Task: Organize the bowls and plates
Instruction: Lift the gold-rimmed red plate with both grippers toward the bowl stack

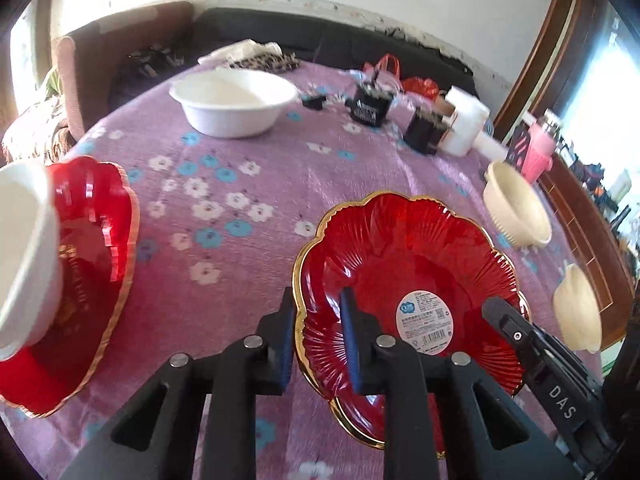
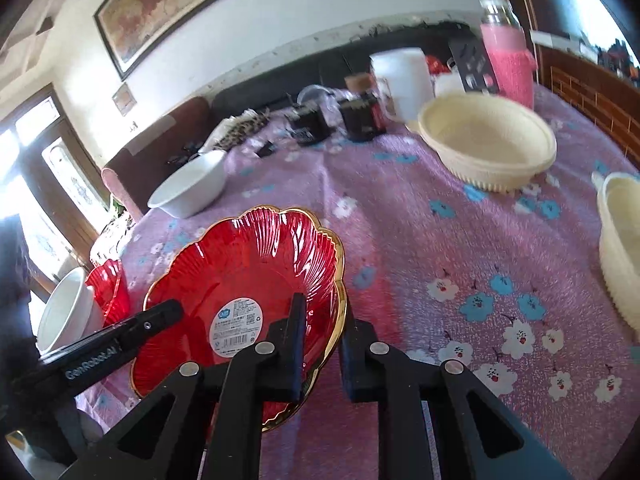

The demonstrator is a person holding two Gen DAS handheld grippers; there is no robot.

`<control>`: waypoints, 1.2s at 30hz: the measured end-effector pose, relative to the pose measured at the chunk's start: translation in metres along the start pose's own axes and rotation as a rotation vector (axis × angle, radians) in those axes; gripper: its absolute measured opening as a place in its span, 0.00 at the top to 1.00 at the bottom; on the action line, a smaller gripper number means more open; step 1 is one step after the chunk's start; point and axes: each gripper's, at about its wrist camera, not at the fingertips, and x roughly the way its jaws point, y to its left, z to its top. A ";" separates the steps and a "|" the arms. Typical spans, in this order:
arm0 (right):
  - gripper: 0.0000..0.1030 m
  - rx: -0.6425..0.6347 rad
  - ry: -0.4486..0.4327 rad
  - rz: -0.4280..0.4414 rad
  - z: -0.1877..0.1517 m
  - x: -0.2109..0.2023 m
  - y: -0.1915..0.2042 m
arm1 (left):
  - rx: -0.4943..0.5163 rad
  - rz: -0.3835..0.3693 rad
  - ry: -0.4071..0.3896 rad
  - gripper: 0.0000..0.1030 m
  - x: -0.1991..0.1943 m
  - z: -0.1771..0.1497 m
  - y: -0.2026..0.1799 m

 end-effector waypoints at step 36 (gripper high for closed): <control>0.84 -0.257 -0.061 0.178 -0.014 -0.030 0.218 | -0.342 0.072 -0.328 0.80 -0.158 -0.019 0.172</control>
